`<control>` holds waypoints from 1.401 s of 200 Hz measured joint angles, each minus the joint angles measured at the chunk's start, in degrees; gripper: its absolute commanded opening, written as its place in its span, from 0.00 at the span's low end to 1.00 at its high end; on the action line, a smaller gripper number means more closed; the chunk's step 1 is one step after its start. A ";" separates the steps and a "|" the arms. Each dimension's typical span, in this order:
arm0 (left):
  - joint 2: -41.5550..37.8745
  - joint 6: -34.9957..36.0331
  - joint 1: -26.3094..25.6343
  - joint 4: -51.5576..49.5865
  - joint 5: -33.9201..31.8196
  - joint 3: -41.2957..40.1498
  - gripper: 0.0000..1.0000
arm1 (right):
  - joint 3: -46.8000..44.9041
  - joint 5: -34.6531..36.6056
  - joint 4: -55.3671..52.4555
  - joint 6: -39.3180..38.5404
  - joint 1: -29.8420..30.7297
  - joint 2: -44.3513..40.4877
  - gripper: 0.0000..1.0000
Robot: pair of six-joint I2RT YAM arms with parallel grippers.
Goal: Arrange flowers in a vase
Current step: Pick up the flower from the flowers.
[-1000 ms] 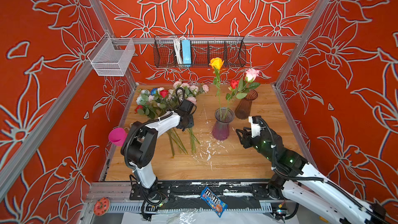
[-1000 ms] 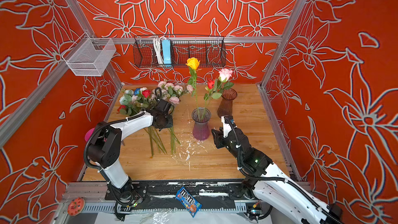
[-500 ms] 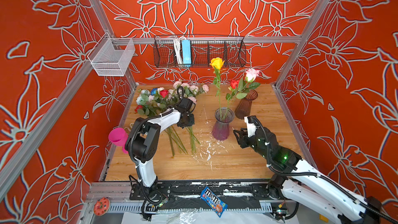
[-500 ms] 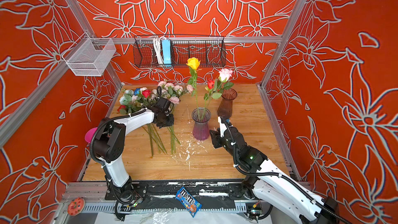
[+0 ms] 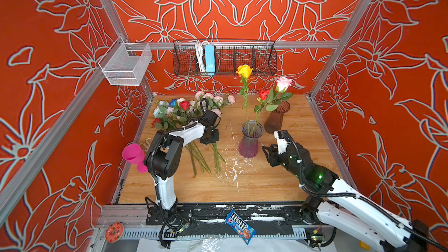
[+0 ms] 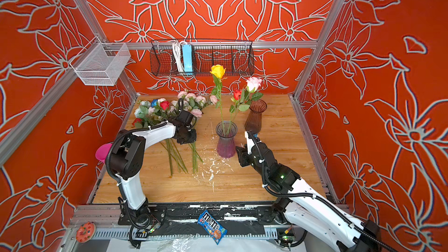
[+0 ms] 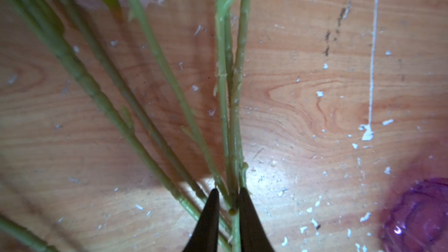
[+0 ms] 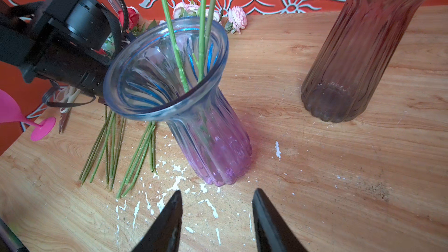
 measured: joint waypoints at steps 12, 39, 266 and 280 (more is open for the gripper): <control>0.46 0.11 0.00 0.07 0.11 0.00 0.10 | -0.04 0.02 0.00 0.00 0.00 -0.02 0.48; 0.79 0.07 0.00 0.44 0.46 0.00 0.05 | -0.04 0.02 -0.02 0.00 0.00 -0.20 0.48; -35.28 -1.46 -0.37 3.43 9.22 -16.85 0.00 | -0.13 1.55 -1.66 1.16 -0.02 -4.52 0.47; -39.36 -1.70 -0.39 5.14 9.75 -18.47 0.00 | 0.02 1.53 -1.79 1.14 -0.02 -4.57 0.47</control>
